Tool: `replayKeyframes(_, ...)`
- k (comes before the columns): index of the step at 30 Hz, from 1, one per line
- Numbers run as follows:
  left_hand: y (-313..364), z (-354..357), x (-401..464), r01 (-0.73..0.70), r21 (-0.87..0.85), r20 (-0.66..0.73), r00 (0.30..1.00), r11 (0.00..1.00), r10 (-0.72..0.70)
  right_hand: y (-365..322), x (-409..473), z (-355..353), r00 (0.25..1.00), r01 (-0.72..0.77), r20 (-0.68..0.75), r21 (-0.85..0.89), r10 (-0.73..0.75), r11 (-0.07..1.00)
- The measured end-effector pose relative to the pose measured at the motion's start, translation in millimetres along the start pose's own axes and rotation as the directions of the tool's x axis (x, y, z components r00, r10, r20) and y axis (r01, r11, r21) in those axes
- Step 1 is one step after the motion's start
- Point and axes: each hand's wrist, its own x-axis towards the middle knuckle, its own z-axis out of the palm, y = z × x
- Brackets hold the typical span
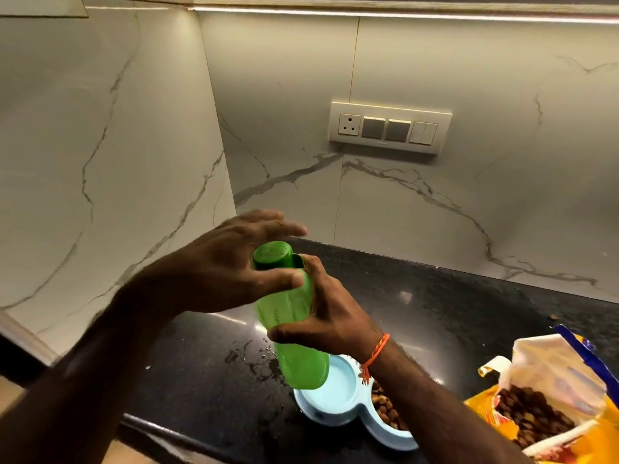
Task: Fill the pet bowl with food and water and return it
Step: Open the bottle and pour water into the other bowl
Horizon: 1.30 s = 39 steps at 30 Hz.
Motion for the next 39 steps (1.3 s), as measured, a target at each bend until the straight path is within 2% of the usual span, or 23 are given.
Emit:
replayKeyframes(2, 0, 4, 3, 0.189, 0.193, -0.162, 0.974, 0.963, -0.159, -2, 1, 2, 1.000, 0.013, 0.000, -0.007, -0.013, 1.000)
replayKeyframes(3, 1, 4, 3, 0.236, 0.249, -0.179, 0.964, 0.939, -0.195, -3, 1, 4, 1.000, 0.020, 0.003, -0.004, -0.020, 1.000)
replayKeyframes(5, -1, 4, 3, 0.133, 0.195, -0.130, 0.986, 0.972, -0.109, -4, 1, 6, 1.000, 0.026, -0.007, 0.000, -0.026, 1.000)
replayKeyframes(7, -3, 0, -1, -0.024, 0.055, -0.049, 0.998, 0.998, 0.027, -3, -1, 7, 0.999, 0.032, -0.025, -0.007, -0.032, 0.999)
replayKeyframes(8, -5, 0, -2, -0.082, -0.024, -0.052, 0.995, 0.996, 0.081, -3, -1, 7, 0.999, 0.034, -0.028, -0.007, -0.035, 0.999)
replayKeyframes(10, -9, 2, -2, -0.047, -0.046, -0.142, 0.989, 0.998, 0.040, -3, -1, 9, 0.999, 0.027, -0.030, -0.007, -0.027, 1.000)
replayKeyframes(12, -9, 7, -1, 0.045, 0.100, -0.212, 0.977, 0.994, -0.023, -5, 1, 12, 0.999, 0.033, -0.025, -0.020, -0.033, 0.999)
replayKeyframes(14, -11, 10, -1, 0.024, 0.161, -0.189, 0.982, 0.987, 0.007, -7, 3, 16, 0.999, 0.050, -0.015, -0.059, -0.051, 0.997)
replayKeyframes(18, -18, 6, -3, -0.045, 0.175, -0.157, 0.985, 0.984, 0.073, -4, 6, 23, 0.997, 0.079, 0.014, -0.046, -0.078, 0.996)
replayKeyframes(24, -28, 3, 0, 0.005, 0.182, -0.184, 0.983, 0.983, 0.029, -2, 23, 37, 0.997, 0.053, 0.054, 0.018, -0.054, 0.998)
replayKeyframes(27, -37, 10, 5, 0.090, 0.165, -0.181, 0.982, 0.982, -0.060, 4, 29, 35, 0.989, 0.016, 0.147, -0.028, -0.012, 0.999)
replayKeyframes(29, -46, 20, 10, 0.140, 0.186, -0.163, 0.980, 0.973, -0.110, 12, 26, 26, 0.990, -0.004, 0.143, -0.085, 0.016, 0.996)
replayKeyframes(34, -73, 45, 20, 0.225, 0.179, -0.142, 0.969, 0.958, -0.201, 48, -5, -19, 0.989, -0.144, -0.005, -0.178, 0.145, 0.973)
replayKeyframes(39, -87, 61, 29, 0.258, 0.126, -0.140, 0.961, 0.958, -0.240, 89, -52, -60, 0.930, -0.366, -0.118, -0.269, 0.347, 0.891)
